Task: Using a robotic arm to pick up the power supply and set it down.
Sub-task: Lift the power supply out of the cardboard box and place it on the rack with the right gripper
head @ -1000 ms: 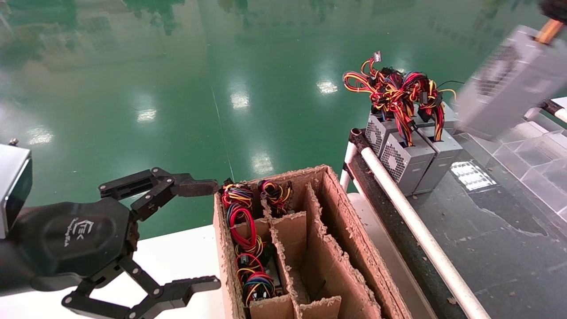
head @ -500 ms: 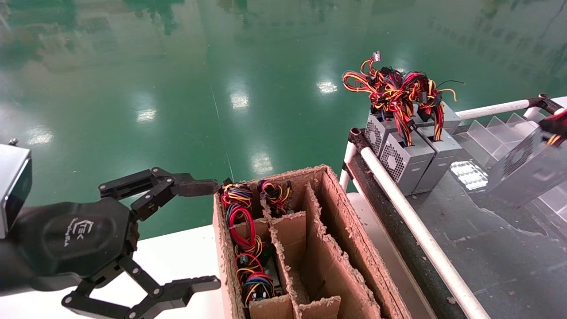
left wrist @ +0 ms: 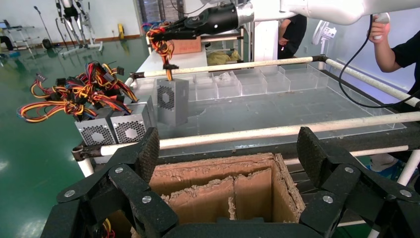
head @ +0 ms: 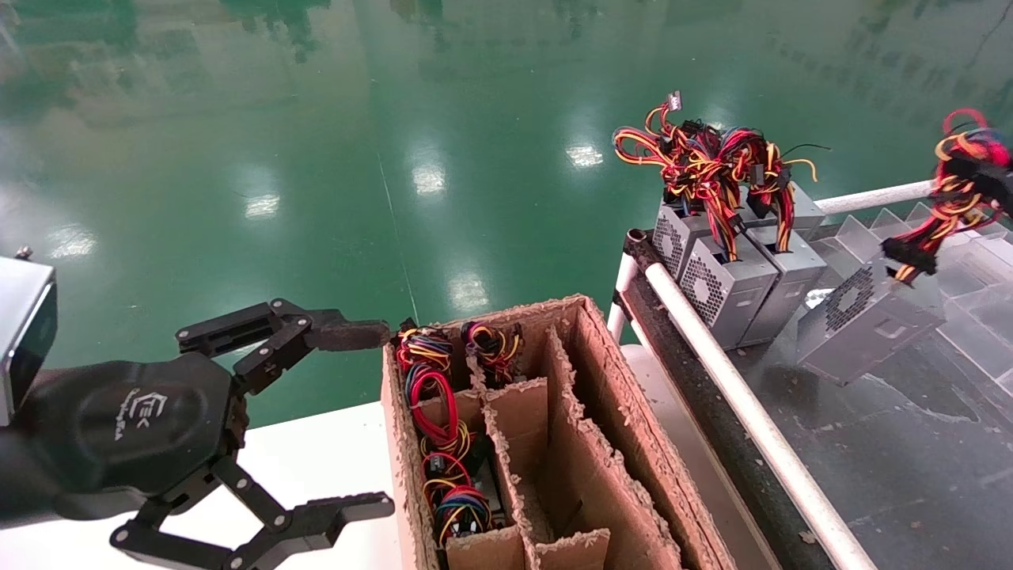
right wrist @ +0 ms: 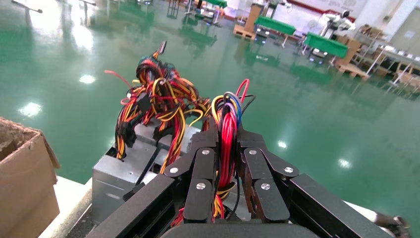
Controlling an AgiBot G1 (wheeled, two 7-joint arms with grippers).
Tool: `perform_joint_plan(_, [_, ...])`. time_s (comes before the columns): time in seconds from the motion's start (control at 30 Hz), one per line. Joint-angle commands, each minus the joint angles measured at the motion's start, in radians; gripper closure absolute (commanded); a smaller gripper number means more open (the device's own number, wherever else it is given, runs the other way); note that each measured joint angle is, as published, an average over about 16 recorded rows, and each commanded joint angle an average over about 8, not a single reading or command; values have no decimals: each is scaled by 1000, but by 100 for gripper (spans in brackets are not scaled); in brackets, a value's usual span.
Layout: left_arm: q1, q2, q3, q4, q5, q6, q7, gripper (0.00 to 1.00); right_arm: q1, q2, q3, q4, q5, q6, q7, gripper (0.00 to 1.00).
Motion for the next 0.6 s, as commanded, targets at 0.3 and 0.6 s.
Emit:
perform_joint_plan(0.3, [0, 0, 0, 0, 0, 0, 0, 0, 62, -93, -25, -97, -33, 46, -7, 100])
perform_joint_plan(0.6, [0, 0, 0, 0, 0, 0, 0, 0, 133, -186, -51, -174, -71, 94, -57, 100])
